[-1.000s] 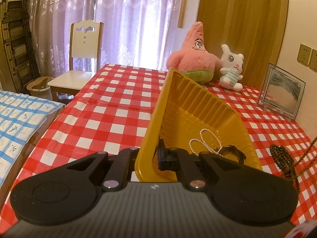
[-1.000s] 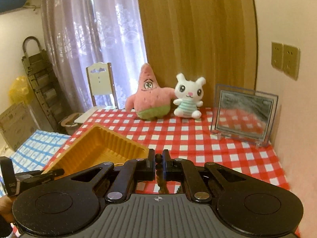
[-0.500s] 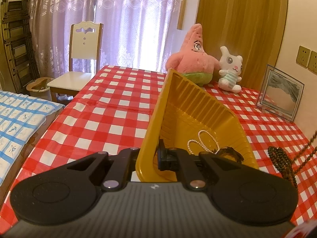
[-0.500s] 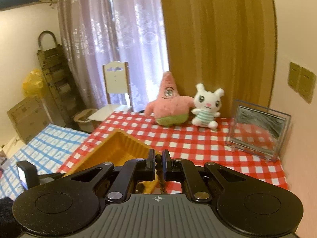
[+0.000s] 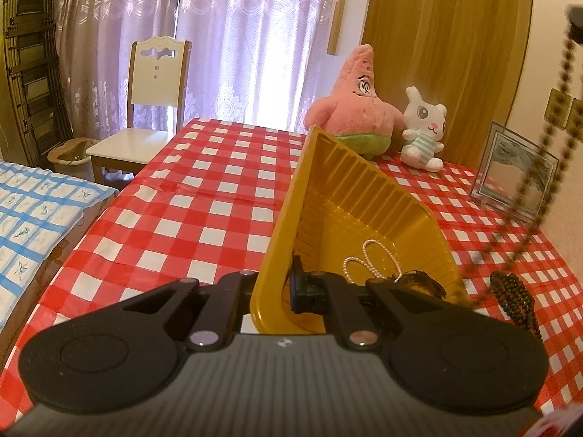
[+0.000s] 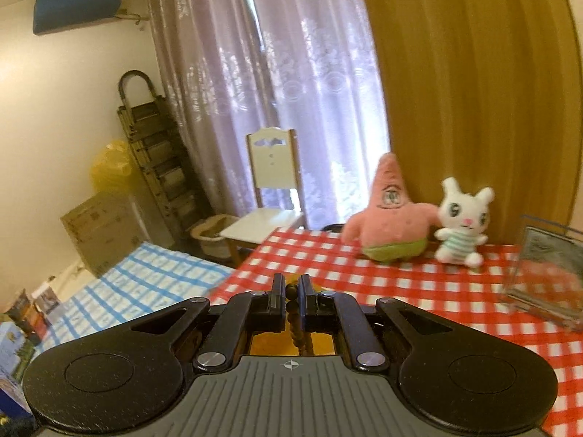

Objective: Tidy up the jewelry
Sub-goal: 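Lower the necklace into the orange tray and open the right tool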

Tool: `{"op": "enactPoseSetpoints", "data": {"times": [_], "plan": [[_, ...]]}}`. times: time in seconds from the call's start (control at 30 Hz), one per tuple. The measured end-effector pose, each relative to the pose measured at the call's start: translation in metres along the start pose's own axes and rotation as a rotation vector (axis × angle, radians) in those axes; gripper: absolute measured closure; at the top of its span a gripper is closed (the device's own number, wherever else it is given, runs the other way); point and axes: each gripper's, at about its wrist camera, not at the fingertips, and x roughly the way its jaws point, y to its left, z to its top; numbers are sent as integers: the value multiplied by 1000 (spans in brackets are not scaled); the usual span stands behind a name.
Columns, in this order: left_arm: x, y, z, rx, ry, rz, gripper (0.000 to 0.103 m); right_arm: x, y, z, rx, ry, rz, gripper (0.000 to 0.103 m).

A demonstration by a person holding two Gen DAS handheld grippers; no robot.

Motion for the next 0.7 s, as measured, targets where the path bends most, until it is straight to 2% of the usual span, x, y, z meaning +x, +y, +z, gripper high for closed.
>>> {"op": "enactPoseSetpoints", "data": {"times": [0.17,0.57,0.7], "plan": [[0,1,0,-7,2,-5,97,37,9,0,6,18,27,96],[-2,0,0,-7,4,-15,97,106,1,-59,63,245,21,96],[-2,0,0,-7,4,-15,97,115,-1,-69,78,278,23,96]]}}
